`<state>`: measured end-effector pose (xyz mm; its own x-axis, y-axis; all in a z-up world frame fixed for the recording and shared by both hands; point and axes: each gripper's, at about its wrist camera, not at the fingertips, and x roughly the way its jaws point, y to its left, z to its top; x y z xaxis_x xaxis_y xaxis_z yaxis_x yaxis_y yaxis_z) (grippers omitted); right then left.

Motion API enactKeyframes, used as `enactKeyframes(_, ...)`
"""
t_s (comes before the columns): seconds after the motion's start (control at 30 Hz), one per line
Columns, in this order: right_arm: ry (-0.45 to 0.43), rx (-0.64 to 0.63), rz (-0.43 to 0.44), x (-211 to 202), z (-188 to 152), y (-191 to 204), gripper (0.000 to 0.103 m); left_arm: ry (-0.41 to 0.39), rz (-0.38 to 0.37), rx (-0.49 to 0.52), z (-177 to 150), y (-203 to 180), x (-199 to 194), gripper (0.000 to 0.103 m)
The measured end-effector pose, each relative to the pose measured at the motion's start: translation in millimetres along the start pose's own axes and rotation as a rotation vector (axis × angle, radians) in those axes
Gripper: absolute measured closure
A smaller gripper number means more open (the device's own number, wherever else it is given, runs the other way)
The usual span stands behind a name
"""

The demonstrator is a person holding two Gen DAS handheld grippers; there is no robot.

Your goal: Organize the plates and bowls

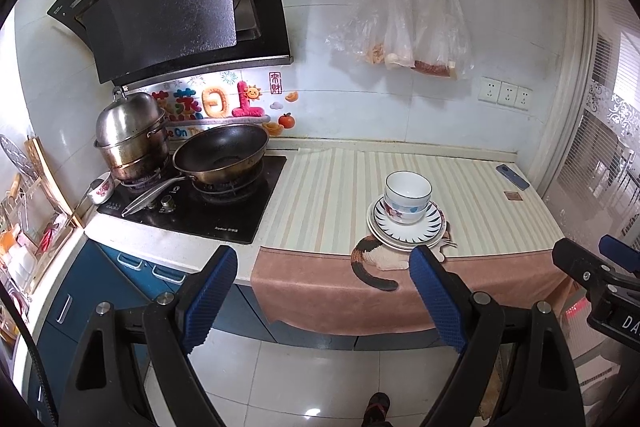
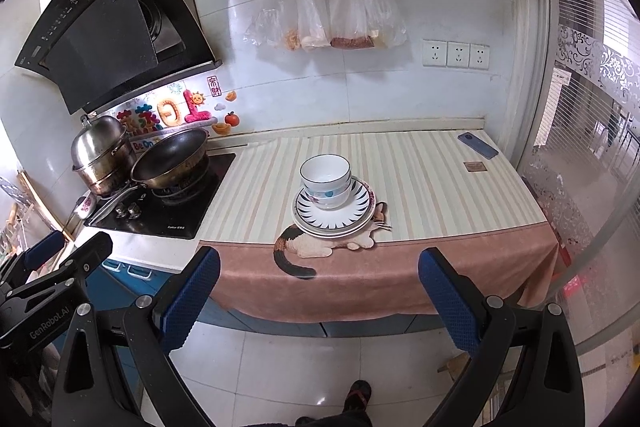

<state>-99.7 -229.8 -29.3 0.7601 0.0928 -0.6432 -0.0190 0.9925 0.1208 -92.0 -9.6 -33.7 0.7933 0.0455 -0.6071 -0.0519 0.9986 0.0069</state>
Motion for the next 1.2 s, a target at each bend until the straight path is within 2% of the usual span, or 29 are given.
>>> enactKeyframes(1.2,0.000,-0.009,0.000,2,4,2,0.002,-0.009,0.007,-0.003,-2,-12,-7,0.015)
